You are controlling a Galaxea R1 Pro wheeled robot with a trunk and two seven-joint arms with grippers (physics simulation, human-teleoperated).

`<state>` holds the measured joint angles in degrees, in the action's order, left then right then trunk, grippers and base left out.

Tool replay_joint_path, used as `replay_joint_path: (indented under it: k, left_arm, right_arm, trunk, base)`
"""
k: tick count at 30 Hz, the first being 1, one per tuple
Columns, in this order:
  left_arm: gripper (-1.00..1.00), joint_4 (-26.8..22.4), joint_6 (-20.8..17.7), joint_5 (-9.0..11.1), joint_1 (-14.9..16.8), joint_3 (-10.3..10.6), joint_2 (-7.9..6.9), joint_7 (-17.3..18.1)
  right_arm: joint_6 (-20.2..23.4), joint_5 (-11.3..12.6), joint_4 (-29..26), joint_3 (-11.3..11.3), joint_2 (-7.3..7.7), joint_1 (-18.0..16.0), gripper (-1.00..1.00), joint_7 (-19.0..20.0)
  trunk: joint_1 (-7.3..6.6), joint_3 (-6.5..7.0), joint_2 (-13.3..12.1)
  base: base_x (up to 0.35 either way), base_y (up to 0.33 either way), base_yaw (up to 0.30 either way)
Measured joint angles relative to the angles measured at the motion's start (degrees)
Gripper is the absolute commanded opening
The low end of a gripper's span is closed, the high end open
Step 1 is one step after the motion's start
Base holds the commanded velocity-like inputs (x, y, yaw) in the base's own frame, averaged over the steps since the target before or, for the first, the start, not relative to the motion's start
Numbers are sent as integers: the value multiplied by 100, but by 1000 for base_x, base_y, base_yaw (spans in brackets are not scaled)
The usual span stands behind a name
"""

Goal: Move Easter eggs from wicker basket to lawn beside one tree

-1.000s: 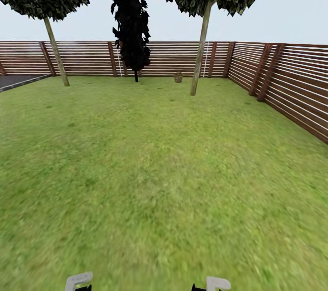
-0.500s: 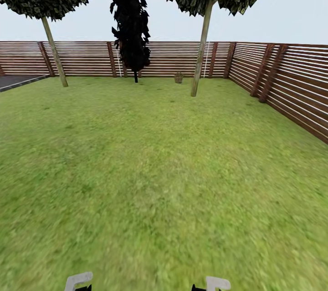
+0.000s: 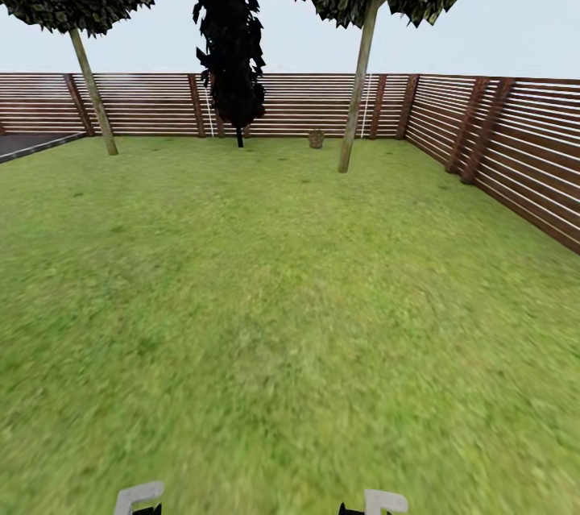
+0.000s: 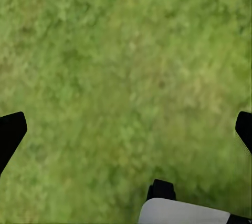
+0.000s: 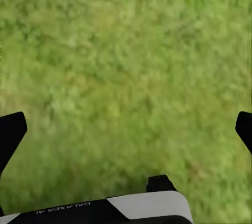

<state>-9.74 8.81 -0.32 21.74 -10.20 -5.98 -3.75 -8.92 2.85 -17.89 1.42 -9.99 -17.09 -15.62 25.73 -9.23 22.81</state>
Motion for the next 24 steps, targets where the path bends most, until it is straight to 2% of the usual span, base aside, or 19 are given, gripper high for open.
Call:
replay_joint_path:
  k: [24]
  left_arm:
    - [100, 0, -2, 0, 0, 0, 9, -1]
  right_arm:
    - [1, 0, 0, 0, 0, 0, 100, 0]
  trunk:
    - [0, 0, 0]
  base:
    - [248, 0, 0]
